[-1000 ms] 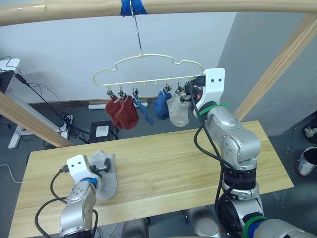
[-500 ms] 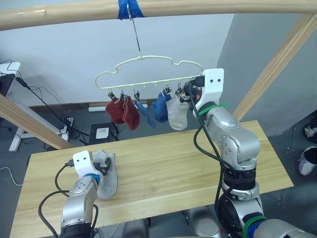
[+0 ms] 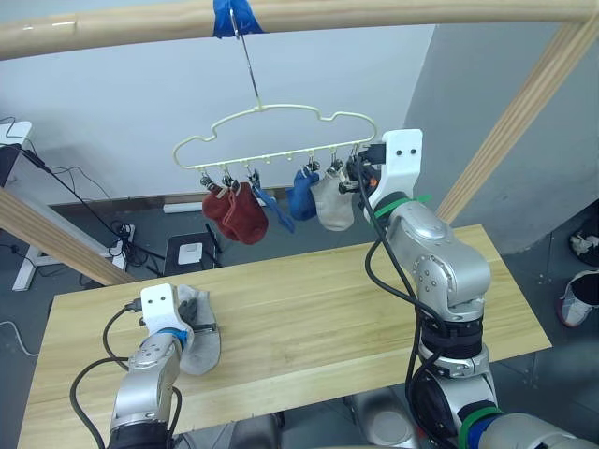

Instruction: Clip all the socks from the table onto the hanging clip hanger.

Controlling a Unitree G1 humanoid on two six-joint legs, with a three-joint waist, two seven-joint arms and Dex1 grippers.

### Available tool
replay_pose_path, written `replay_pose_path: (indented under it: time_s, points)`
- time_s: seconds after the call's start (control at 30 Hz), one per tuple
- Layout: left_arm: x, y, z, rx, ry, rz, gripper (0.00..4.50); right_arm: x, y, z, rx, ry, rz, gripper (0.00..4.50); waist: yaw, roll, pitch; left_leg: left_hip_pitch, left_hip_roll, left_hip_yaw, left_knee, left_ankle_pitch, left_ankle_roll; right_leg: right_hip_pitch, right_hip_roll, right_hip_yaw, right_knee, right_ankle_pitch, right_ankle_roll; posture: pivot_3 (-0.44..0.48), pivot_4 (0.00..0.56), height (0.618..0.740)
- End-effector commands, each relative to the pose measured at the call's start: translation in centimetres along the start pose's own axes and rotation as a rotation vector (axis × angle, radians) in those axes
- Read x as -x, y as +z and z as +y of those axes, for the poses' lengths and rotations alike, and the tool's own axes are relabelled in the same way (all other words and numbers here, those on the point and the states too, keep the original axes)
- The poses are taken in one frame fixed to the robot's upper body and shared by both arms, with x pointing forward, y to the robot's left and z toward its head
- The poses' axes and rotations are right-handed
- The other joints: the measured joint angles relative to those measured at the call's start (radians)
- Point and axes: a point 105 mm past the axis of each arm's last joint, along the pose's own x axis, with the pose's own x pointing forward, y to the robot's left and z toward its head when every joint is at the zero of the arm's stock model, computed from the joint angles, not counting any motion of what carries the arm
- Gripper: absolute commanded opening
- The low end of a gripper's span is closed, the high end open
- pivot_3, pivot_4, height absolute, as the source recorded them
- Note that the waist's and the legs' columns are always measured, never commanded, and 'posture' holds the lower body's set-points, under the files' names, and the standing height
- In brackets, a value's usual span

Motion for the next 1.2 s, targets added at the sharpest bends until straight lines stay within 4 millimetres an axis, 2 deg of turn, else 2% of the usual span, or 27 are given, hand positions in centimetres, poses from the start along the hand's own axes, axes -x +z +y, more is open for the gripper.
replay_pose_path:
  time_s: [0.03,0.07,0.13,0.2,0.33,0.4,0.6,0.93,1.2]
  points:
    - [1.5,7.3,-7.8,-0.359,-0.412,-0.365,0.00,0.4,1.3,0.7,0.001,0.029,-0.055,0.00,0.007,0.000,0.000,-0.001,0.000,0.000,0.000,0.000,0.000,-0.001,0.000,-0.001,0.000,0.000,0.000,-0.311,0.219,0.739]
    - [2.1,8.3,-9.2,-0.412,-0.490,-0.429,0.00,0.3,1.3,0.7,0.001,0.029,-0.055,0.00,0.010,0.000,0.000,-0.001,0.000,-0.001,0.000,0.000,0.000,-0.001,0.000,-0.001,0.000,0.000,0.000,-0.311,0.219,0.739]
    - [2.4,8.8,-10.0,-0.437,-0.539,-0.474,0.00,0.3,1.3,0.7,0.001,0.030,-0.055,0.00,0.011,0.000,0.000,-0.002,0.001,0.000,0.000,0.000,0.000,-0.001,-0.002,0.000,-0.001,0.000,0.000,-0.312,0.219,0.739]
    - [3.3,11.1,-12.7,-0.508,-0.641,-0.593,0.00,0.3,1.4,0.7,0.002,0.029,-0.058,0.00,0.002,0.000,0.000,-0.001,0.001,0.003,0.000,0.000,0.000,-0.001,-0.003,0.002,-0.001,0.001,0.001,-0.314,0.220,0.739]
    - [4.1,14.3,-15.8,-0.555,-0.737,-0.732,0.00,0.4,1.5,0.6,0.003,0.027,-0.059,0.00,-0.001,0.000,0.000,-0.001,0.000,0.003,-0.002,0.000,0.000,-0.002,-0.001,0.002,-0.001,0.001,0.001,-0.319,0.220,0.739]
    - [4.0,15.0,-16.4,-0.569,-0.749,-0.761,0.00,0.4,1.5,0.6,0.003,0.026,-0.059,0.00,-0.004,0.000,0.000,-0.001,0.000,0.003,-0.001,0.000,0.000,-0.002,0.000,0.002,-0.001,0.001,0.001,-0.319,0.220,0.739]
    - [1.7,17.4,-18.1,-0.514,-0.677,-0.802,0.00,0.4,1.5,0.5,0.003,0.024,-0.059,0.00,-0.004,0.000,0.000,-0.001,-0.001,0.003,0.000,0.000,0.001,-0.001,0.000,0.002,0.000,0.001,0.001,-0.327,0.221,0.739]
    - [0.8,18.3,-20.3,-0.479,-0.736,-0.821,0.00,0.4,1.5,0.6,0.005,0.023,-0.059,0.00,-0.024,0.000,0.000,-0.002,-0.001,0.002,-0.001,0.000,0.001,-0.001,0.000,0.001,-0.001,0.001,0.002,-0.346,0.218,0.739]
    - [0.1,19.1,-20.8,-0.439,-0.724,-0.823,0.00,0.5,1.5,0.6,0.006,0.023,-0.059,0.00,-0.027,0.000,0.000,-0.002,-0.002,0.002,0.000,0.000,0.001,-0.001,0.000,0.001,-0.001,0.001,0.002,-0.352,0.215,0.739]
